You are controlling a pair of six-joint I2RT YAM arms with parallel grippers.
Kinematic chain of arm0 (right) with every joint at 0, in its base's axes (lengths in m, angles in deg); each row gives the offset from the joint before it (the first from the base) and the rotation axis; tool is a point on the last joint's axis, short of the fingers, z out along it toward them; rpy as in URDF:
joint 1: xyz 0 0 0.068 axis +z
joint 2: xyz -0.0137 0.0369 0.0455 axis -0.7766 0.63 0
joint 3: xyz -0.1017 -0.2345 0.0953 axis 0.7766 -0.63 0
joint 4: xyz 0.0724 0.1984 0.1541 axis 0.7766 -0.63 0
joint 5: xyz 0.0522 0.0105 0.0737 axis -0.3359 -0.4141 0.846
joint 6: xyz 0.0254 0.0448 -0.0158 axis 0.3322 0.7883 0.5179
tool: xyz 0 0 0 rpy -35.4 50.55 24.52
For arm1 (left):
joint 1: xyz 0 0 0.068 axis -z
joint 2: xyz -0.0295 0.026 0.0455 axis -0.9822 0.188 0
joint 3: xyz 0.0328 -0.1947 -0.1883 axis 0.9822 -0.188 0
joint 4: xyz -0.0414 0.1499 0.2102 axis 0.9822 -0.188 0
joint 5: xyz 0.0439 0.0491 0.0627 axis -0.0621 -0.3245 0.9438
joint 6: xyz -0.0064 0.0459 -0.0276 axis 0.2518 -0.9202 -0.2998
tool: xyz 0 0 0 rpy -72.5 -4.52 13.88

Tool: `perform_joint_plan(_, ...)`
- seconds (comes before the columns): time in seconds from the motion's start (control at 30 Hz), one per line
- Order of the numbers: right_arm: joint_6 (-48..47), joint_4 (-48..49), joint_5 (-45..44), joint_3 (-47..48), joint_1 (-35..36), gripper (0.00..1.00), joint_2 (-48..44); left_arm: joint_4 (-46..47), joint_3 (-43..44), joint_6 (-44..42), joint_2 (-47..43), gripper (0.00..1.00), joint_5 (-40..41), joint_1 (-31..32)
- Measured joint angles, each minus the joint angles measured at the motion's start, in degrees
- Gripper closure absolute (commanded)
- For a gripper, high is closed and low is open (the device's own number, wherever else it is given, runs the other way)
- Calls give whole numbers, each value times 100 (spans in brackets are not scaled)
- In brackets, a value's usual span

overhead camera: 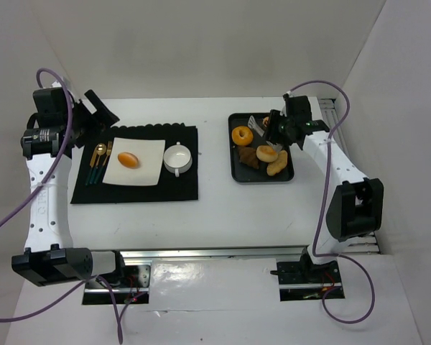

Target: Place the bread

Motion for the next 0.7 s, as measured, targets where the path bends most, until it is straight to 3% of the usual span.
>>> perform_joint_plan(0.53,247,498,1036,-393,-350,44,710,111,-251,0,33,0,-85,0)
perform_joint_plan(0.7,350,654,1303,-503,-358,58,732,114,-267,-4,33,0,-83,0)
